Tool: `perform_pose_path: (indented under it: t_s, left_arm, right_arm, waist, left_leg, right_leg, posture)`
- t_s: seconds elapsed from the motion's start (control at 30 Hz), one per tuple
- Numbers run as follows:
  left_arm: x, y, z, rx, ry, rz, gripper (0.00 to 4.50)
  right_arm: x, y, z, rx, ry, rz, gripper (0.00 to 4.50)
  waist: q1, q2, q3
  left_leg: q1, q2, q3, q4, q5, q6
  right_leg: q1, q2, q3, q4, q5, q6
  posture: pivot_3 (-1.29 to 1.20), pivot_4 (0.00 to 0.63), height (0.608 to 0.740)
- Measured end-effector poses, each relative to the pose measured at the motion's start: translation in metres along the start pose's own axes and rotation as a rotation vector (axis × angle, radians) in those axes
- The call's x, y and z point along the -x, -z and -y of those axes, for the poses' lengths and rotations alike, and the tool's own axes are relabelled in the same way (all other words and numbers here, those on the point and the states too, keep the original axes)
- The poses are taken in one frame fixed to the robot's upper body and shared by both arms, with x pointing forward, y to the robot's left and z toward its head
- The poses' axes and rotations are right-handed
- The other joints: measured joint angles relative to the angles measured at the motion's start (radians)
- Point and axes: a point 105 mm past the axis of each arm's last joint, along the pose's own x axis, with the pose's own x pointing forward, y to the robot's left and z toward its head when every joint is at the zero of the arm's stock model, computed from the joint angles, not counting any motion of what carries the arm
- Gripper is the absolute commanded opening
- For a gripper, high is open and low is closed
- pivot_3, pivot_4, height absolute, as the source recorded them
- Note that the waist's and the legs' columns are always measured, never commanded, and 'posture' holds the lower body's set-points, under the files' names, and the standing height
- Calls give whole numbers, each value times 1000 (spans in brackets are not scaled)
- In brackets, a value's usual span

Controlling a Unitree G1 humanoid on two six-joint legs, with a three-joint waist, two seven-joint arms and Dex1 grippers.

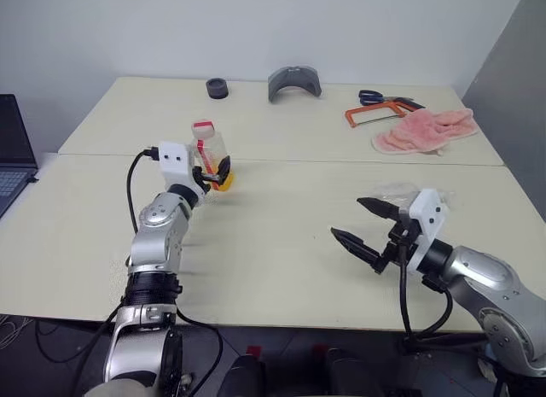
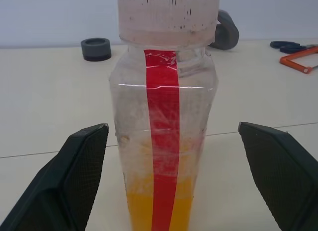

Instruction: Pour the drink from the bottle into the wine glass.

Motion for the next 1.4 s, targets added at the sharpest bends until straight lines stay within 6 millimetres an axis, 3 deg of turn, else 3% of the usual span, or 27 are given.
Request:
perform_pose_path:
  t_s: [0.47, 0.87, 1.27, 1.4]
  left_arm:
    - [-27, -10, 6, -15, 45, 17, 4475]
    - [-34, -16, -4, -74, 21, 5, 4475]
    - [-35, -19, -1, -77, 45, 17, 4475]
    - [-35, -19, -1, -77, 45, 17, 3301]
  right_arm:
    - [-5, -2, 1, 25, -12, -2, 4500]
    - [-7, -1, 0, 31, -14, -8, 4500]
    - [-8, -1, 1, 34, -12, -8, 4500]
    - [-8, -1, 1, 34, -12, -8, 4500]
  waist:
    - [0, 0, 0]
    - [-1, 0, 0]
    - [-1, -1, 0]
    - [-1, -1, 0]
  left_leg:
    - [-1, 0, -1, 0, 0, 0]
    - [-1, 0, -1, 1, 0, 0]
    - [-2, 0, -1, 1, 0, 0]
    - [-2, 0, -1, 1, 0, 0]
  right_leg:
    - [0, 0, -1, 0, 0, 0]
    - [-1, 0, -1, 0, 0, 0]
    - [-1, 0, -1, 0, 0, 0]
    - [-1, 0, -1, 0, 0, 0]
  posture:
    - [0, 150, 740]
    - [0, 150, 740]
    - [0, 150, 740]
    - [0, 150, 740]
